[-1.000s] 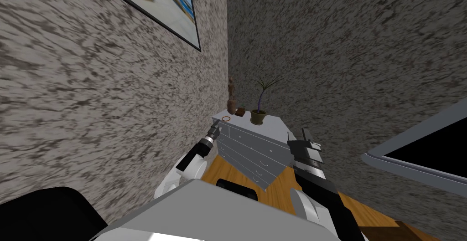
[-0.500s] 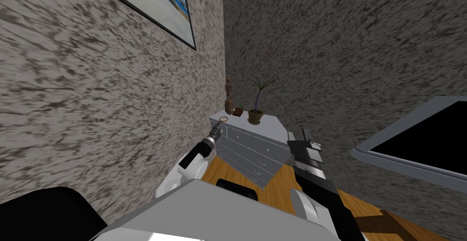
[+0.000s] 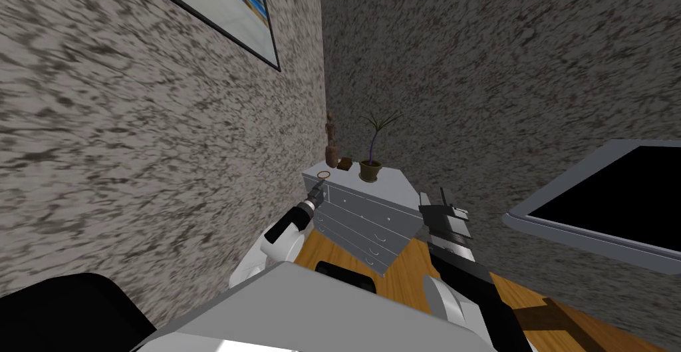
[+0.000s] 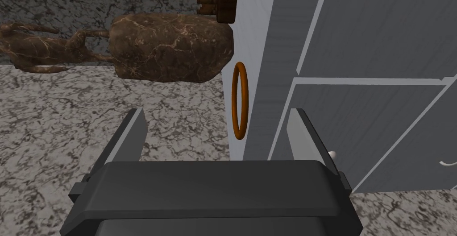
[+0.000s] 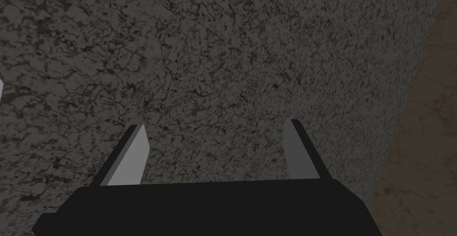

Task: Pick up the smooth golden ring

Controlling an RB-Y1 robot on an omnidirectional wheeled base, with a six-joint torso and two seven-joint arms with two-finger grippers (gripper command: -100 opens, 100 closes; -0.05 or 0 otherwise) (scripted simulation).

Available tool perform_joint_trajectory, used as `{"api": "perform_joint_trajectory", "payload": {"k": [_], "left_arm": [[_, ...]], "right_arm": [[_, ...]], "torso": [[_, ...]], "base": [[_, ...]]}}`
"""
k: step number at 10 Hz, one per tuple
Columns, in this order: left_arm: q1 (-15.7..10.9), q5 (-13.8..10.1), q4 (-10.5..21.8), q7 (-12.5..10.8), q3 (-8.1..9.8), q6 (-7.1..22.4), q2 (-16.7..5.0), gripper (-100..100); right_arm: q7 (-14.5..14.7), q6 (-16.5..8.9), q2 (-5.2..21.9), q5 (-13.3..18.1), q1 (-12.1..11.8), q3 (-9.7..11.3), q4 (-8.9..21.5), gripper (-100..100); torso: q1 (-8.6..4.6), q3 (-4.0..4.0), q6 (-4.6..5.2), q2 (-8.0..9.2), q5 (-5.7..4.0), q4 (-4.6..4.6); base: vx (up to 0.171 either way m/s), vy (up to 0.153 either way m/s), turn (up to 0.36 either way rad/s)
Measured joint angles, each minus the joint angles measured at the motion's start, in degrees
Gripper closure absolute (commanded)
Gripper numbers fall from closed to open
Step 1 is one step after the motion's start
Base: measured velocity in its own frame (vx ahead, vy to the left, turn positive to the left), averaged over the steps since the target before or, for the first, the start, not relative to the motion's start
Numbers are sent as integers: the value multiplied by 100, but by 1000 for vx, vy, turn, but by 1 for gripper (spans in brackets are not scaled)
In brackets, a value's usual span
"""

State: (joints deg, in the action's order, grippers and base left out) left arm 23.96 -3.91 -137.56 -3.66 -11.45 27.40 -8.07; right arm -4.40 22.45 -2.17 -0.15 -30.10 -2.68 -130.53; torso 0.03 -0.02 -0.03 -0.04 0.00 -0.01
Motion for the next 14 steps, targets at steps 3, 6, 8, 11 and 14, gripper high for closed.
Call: {"api": "perform_joint_trajectory", "payload": {"k": [3, 6, 8, 11, 14], "left_arm": [[-75, 26, -57, -70, -53, 403, 19, -100], [-182, 15, -99, -161, -70, 826, -8, -100], [-262, 17, -117, -213, -79, 1078, -12, -100], [-411, 38, -152, -314, -107, 1515, -5, -100], [-589, 44, -191, -416, -111, 1940, -18, -100]], "right_arm": [[0, 0, 0, 0, 0, 0, 0, 0], [0, 0, 0, 0, 0, 0, 0, 0], [0, 0, 1, 0, 0, 0, 0, 0], [0, 0, 1, 0, 0, -1, 0, 0], [0, 0, 1, 0, -1, -1, 0, 0]], "torso": [[4, -1, 1, -2, 1, 0], [17, -3, 0, -5, 4, -1], [18, -5, 0, -9, 4, -2], [28, -4, -1, -7, 7, -2], [36, -9, -1, -15, 8, -3]], "base": [[21, 18, -33], [30, 44, -32], [44, 62, -20], [36, 81, -8], [56, 101, -4]]}}
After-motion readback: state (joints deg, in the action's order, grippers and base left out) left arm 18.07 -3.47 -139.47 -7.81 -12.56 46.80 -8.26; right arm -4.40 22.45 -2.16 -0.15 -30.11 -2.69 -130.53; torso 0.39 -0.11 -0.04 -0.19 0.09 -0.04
